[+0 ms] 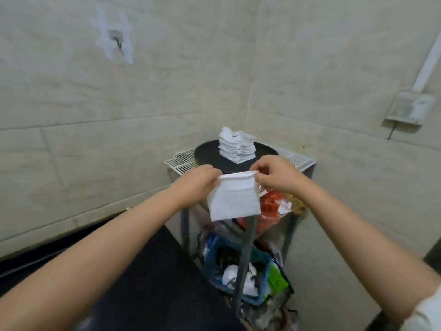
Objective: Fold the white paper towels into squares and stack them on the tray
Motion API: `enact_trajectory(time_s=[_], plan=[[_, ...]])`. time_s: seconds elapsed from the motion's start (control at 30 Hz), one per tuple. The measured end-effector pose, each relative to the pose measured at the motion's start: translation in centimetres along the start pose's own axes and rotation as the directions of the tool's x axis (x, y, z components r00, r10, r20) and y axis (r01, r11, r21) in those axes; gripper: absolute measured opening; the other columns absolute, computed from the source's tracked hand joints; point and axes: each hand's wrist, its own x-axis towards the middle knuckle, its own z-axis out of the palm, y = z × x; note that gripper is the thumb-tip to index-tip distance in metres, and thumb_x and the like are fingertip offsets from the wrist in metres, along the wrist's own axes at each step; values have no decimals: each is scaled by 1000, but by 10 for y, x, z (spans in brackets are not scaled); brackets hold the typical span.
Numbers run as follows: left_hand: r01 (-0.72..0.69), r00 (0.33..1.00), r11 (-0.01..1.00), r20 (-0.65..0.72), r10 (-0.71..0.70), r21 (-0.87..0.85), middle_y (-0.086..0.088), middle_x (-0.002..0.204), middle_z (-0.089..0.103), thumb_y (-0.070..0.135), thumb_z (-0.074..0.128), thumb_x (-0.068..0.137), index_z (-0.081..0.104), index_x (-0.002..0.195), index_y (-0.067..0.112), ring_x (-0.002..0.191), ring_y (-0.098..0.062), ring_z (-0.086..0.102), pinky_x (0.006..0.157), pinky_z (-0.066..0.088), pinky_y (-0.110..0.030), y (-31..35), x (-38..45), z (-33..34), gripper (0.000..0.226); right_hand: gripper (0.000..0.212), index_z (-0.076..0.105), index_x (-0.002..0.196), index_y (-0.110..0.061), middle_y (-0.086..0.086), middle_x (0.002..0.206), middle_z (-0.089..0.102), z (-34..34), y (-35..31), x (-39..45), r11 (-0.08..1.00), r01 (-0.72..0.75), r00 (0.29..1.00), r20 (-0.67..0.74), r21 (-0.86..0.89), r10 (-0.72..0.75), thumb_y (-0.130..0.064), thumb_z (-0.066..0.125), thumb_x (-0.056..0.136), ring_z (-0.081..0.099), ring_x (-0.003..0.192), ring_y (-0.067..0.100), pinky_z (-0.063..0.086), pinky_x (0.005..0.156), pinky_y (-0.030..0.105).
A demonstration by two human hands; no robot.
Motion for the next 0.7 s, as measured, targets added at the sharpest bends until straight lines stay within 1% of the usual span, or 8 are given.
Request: enact_trajectory(time_s=[0.07, 0.17, 0.33, 0.4, 0.47, 0.5, 0.6, 0.7], plan=[[38, 998, 998, -55, -41, -49, -21, 108, 61, 12, 45, 95, 60, 105, -3, 107, -31, 54, 85, 36, -32, -4, 48, -9, 24, 24, 68, 99, -1, -1, 63, 56, -19, 25, 42, 998, -23, 1000, -1, 51, 23, 0, 50, 84, 55, 57, 14, 40, 47, 15], [160, 979, 981, -107, -171, -107, -23, 112, 63, 10, 47, 94, 60, 111, -3, 105, -34, 58, 81, 35, -31, -5, 116, -22, 25, 25, 66, 100, -1, -2, 55, 52, -42, 60, 102, 983, -87, 996, -14, 163, 91, 4, 47, 84, 51, 30, -2, 40, 36, 5], [351, 885, 911, -242, -398, -215, -21, 107, 67, 7, 51, 91, 62, 111, 0, 94, -33, 66, 81, 48, -31, -15, 220, -22, 24, 29, 62, 97, 4, 5, 52, 52, -58, 115, 202, 972, -53, 995, -72, 227, 71, 9, 38, 82, 49, 23, -3, 41, 36, 6], [423, 829, 875, -289, -479, -236, -21, 105, 68, 5, 50, 90, 63, 109, 1, 94, -32, 67, 84, 51, -32, -20, 255, -16, 23, 29, 61, 97, 7, 6, 55, 55, -59, 135, 246, 953, -22, 995, -84, 303, 50, 10, 36, 83, 56, 31, 0, 51, 48, 11], [480, 762, 840, -354, -542, -254, -22, 106, 68, 2, 48, 89, 63, 108, 1, 101, -32, 63, 85, 48, -32, -25, 289, -11, 25, 24, 62, 88, 4, 17, 69, 64, -57, 153, 288, 935, 79, 991, -125, 346, -38, 10, 39, 82, 70, 65, 22, 58, 76, 33], [508, 724, 822, -390, -569, -256, -21, 109, 66, 1, 47, 89, 63, 108, 0, 104, -32, 60, 85, 46, -32, -28, 305, -8, 26, 22, 63, 85, 2, 25, 83, 67, -54, 161, 308, 942, 132, 985, -148, 309, -90, 9, 42, 82, 67, 84, 32, 52, 86, 40], [593, 627, 766, -456, -632, -248, -20, 116, 63, -2, 44, 89, 62, 111, 0, 109, -31, 56, 85, 42, -31, -37, 340, 6, 29, 23, 61, 102, 7, 27, 110, 62, -42, 184, 351, 950, 276, 955, -152, 143, -255, 4, 43, 87, 55, 106, 35, 33, 83, 31], [658, 618, 719, -386, -685, -223, -16, 127, 58, 0, 42, 91, 59, 120, 3, 118, -29, 52, 91, 40, -28, -40, 354, 38, 34, 26, 58, 108, 9, 26, 114, 59, -13, 213, 369, 931, 346, 938, -75, 118, -339, 6, 40, 89, 52, 109, 35, 30, 81, 29]])
